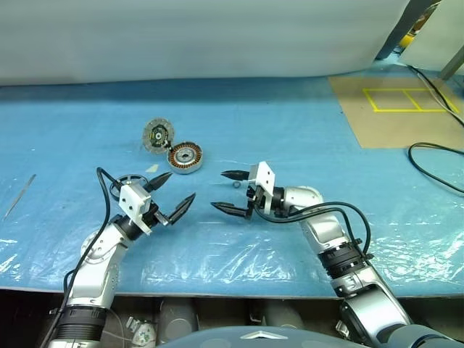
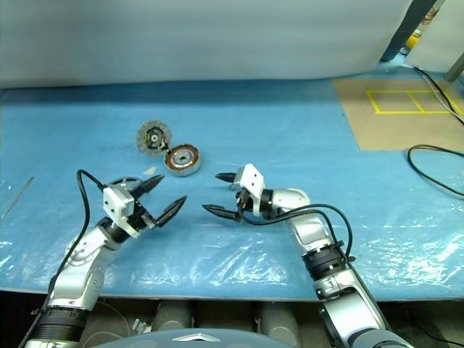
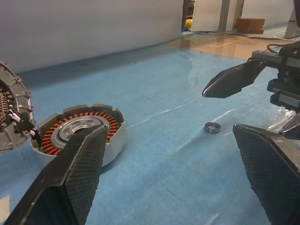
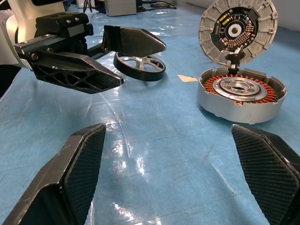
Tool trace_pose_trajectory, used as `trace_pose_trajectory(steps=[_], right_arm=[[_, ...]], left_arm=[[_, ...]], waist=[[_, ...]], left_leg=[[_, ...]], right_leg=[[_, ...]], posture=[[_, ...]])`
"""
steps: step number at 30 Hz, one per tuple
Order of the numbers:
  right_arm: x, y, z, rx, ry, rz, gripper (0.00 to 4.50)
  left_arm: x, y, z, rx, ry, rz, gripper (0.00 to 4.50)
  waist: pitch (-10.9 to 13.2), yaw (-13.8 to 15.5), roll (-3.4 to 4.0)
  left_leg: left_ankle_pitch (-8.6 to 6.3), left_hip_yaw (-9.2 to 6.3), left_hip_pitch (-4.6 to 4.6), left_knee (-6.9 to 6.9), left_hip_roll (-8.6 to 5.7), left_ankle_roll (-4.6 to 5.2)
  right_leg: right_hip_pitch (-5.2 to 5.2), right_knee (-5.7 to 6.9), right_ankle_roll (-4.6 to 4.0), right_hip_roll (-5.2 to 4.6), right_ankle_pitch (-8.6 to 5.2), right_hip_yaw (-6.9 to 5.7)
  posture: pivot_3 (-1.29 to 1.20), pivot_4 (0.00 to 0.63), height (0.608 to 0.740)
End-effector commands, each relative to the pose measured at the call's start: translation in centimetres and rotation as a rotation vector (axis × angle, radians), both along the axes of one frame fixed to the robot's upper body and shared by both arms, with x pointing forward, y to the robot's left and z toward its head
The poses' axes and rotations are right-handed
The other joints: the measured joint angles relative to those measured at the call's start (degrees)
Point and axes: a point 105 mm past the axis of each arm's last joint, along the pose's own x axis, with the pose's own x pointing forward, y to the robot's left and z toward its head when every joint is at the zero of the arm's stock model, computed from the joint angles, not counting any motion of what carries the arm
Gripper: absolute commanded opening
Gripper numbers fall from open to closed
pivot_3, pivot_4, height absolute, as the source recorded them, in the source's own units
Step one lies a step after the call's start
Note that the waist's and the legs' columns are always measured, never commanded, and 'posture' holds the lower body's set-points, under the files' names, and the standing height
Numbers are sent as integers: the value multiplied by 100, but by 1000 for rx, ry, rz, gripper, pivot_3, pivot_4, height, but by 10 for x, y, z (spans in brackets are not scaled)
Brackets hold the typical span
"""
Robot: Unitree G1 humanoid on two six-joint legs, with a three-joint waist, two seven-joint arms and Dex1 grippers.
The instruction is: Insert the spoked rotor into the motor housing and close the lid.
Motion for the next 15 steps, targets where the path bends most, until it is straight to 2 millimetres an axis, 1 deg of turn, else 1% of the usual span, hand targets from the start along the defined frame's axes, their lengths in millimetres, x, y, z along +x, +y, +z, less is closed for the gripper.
trace_pose_trajectory(steps=[1,7,15], right_arm=[[-1,3,9,20,-36,21,4491],[1,6,13,25,-40,27,4491],[2,7,13,24,-40,25,4491]], left_arm=[[-1,5,4,9,-28,10,4500],[-1,6,3,14,-31,11,4500],[-1,5,1,24,-29,2,4500]], waist=[[0,1,0],[0,0,0],[0,2,0]], left_leg=[[0,0,0,0,0,0],[0,0,0,0,0,0],[0,0,0,1,0,0]], right_leg=[[0,0,0,0,0,0],[0,1,0,0,0,0],[0,1,0,0,0,0]], posture=[[0,150,740],[0,150,740],[0,150,740]])
